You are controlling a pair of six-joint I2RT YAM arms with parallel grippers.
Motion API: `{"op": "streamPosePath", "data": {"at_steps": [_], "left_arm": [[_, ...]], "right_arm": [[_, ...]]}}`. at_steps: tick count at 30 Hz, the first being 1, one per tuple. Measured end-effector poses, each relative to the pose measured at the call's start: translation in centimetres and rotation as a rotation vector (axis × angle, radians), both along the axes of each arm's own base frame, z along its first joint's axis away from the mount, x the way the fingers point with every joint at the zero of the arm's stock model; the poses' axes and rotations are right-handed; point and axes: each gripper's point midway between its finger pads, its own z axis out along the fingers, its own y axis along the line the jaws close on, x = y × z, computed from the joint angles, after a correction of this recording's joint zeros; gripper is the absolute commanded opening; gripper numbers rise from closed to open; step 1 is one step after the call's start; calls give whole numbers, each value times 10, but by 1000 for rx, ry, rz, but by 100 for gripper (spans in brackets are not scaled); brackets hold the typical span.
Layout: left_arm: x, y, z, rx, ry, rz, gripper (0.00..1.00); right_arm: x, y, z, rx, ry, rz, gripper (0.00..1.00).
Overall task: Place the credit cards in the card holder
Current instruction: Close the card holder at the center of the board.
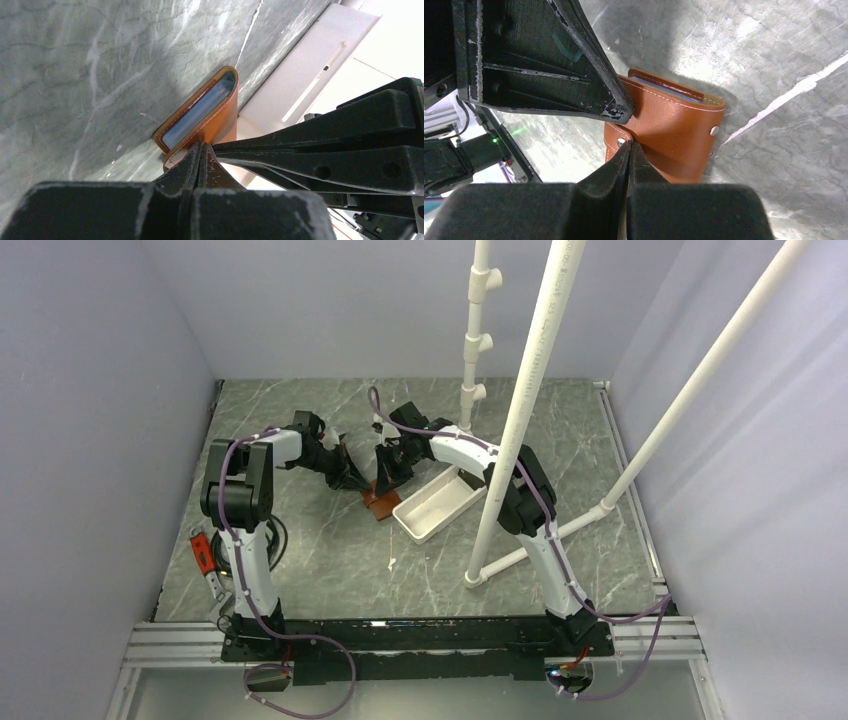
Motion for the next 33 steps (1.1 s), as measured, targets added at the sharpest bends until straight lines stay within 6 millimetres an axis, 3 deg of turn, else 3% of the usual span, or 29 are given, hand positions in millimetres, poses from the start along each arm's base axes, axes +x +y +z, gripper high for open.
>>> {"op": "streamPosePath", "data": {"at_steps": [16, 24, 33], "left_arm": [[-1, 0, 0, 1, 0, -6, 0], [-2, 0, 0, 1, 2, -7, 0], [-2, 0, 0, 1, 2, -7, 0]], "right_arm": [[-1, -2, 1, -1, -29, 8, 0], [-5, -2, 18, 36, -30, 13, 0], [-7, -6, 14, 22, -20, 9, 0]]}}
